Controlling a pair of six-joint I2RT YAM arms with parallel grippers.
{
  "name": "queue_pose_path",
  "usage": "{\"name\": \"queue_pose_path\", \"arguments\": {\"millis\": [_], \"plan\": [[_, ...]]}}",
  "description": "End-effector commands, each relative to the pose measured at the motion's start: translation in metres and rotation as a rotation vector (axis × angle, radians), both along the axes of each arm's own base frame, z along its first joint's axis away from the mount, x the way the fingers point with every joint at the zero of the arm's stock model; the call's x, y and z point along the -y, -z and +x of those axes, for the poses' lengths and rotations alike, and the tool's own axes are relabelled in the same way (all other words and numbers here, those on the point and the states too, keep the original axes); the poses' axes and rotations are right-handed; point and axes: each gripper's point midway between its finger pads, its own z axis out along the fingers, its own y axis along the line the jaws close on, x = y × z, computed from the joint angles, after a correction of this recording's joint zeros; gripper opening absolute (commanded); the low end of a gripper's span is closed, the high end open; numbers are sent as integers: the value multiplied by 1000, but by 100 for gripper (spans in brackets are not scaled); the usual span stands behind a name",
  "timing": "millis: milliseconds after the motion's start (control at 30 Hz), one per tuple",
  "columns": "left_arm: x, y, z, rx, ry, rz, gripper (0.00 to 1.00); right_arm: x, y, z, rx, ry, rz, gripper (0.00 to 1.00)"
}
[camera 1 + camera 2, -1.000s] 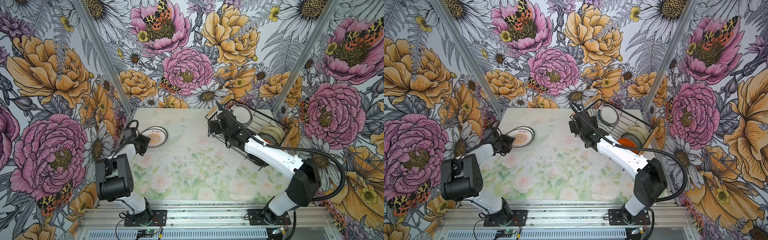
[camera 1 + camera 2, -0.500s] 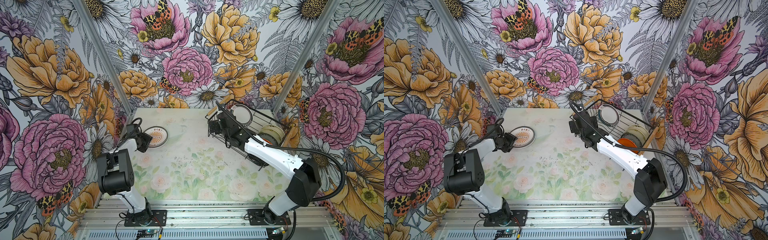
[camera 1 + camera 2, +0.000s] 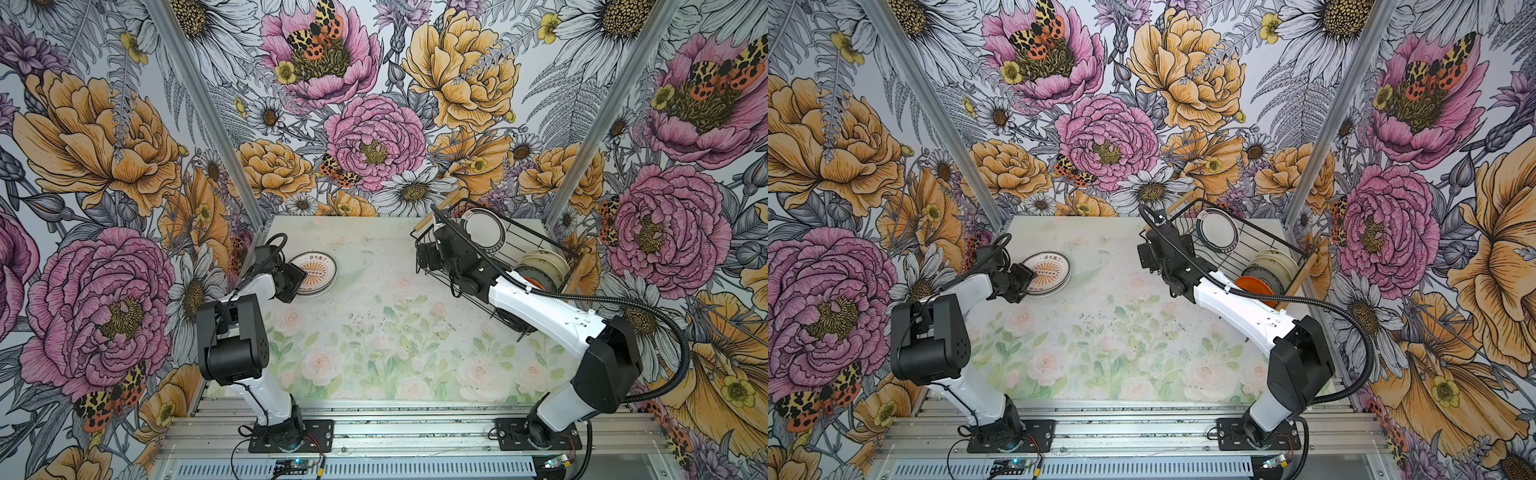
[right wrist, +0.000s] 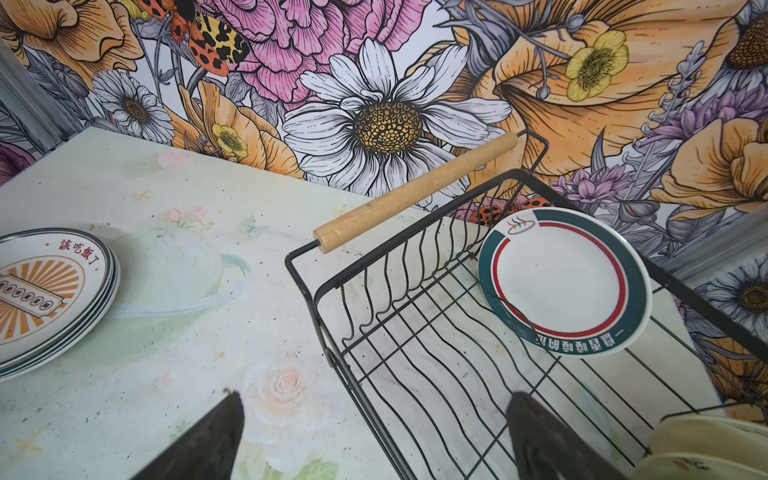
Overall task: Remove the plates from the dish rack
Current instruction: 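Open the left gripper and lift it off the stack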
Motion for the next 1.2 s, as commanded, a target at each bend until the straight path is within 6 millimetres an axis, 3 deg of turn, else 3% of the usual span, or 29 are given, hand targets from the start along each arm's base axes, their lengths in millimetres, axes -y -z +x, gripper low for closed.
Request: {"name": "queue_pose_path", "arguments": {"millis": [0, 400, 467, 967, 1167], "plan": [[-3, 9, -10, -59, 4, 34, 68, 1, 1, 1, -1, -5, 9, 99], [-11, 7, -17, -74, 6, 54, 73, -1, 4, 1, -9, -14, 9, 99], [-12, 5, -19, -76, 7, 59, 78, 0, 3, 2, -7, -12, 10, 99], [-26, -13, -29, -61, 3, 89, 79, -4, 3, 5, -10, -20, 16, 100], [-30, -9, -35, -95, 12, 107, 79, 3, 2, 11, -2, -9, -11, 100]]}}
